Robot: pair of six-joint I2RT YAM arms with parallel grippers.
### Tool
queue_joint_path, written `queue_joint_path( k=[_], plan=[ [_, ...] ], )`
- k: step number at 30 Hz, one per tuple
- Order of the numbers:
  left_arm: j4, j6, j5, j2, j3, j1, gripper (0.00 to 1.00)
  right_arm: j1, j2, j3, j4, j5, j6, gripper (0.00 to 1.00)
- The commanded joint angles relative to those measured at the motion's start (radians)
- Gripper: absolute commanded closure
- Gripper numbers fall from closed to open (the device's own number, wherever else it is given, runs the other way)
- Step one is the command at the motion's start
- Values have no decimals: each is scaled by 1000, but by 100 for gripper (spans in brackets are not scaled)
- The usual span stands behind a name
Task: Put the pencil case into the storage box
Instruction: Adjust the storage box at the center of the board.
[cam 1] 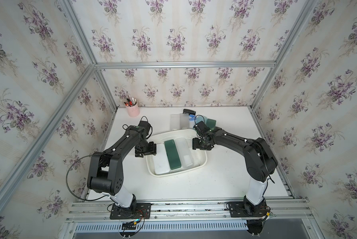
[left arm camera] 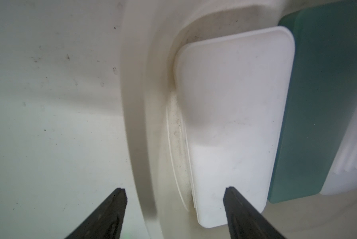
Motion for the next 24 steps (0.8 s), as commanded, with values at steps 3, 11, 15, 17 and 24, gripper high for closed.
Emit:
queue_joint_path(
  k=[3, 11, 15, 17, 24],
  plan=[
    [7, 29, -29, 34, 31, 2, 24, 5, 9, -5, 62, -32, 57, 29],
    [2, 42, -50, 113, 114, 22, 31, 52, 26, 18, 85, -54, 147, 32],
    [-7, 59, -65, 150, 171, 37, 31, 88, 59, 49, 82, -63, 173, 32],
    [-22, 70, -74, 173, 208, 47, 31, 100, 75, 68, 80, -68, 177, 32],
    [-39, 105, -108, 213, 242, 80, 28, 113, 95, 105, 63, -60, 177, 23]
  ],
)
